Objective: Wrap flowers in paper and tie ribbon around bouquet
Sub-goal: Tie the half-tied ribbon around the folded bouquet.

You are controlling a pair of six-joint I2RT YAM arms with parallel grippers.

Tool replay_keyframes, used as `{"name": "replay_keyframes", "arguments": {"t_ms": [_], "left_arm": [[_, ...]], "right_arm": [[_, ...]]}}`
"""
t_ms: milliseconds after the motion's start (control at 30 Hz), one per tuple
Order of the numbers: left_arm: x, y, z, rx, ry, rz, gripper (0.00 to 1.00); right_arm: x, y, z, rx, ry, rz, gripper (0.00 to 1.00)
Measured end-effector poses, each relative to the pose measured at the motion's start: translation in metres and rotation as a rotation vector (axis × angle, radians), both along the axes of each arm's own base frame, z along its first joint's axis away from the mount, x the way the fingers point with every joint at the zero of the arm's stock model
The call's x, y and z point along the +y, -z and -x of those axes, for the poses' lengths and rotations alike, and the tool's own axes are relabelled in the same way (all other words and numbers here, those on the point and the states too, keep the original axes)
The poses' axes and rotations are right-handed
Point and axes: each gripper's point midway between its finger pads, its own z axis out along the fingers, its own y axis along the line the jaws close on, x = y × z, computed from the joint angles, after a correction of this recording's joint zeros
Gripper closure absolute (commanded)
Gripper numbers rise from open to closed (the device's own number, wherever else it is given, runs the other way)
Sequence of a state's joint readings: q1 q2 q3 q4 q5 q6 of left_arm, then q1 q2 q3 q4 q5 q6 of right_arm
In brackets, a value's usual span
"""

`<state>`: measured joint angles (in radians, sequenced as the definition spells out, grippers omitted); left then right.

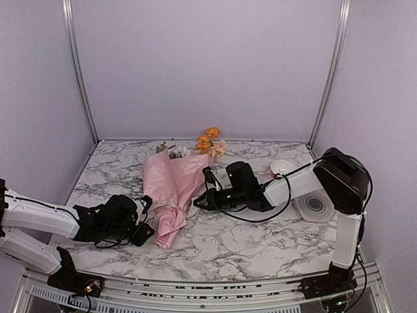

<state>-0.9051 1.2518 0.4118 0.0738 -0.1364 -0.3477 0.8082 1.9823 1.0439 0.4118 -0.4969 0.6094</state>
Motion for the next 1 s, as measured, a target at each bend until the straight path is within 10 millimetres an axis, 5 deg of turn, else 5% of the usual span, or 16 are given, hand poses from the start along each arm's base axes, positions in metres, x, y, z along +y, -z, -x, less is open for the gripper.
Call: {"name": "replay_keyframes", "arguments": {"t_ms": [300, 467, 667, 833, 1000], "left_arm": [[-0.017, 0.016, 0.002, 0.042, 0.058, 0.012, 0.59], [-0.026, 0.016, 0.000, 0.048, 0.078, 0.029, 1.00], [-0.032, 0.013, 0.003, 0.063, 0.101, 0.054, 1.00], [-0.022, 0.000, 0.012, 0.058, 0.066, 0.126, 1.00], [-0.003, 0.004, 0.027, 0.080, 0.017, 0.173, 1.00]], "right_arm": [[0.000, 0.000, 0.000, 0.000, 0.000, 0.000, 1.00], [0.000, 0.000, 0.000, -0.001, 0.000, -0.001, 1.00], [0.002, -0.004, -0.002, -0.009, -0.002, -0.005, 1.00], [0.014, -0.027, -0.011, -0.080, -0.032, -0.032, 1.00], [0.035, -0.070, -0.013, -0.219, -0.136, -0.100, 1.00]]}}
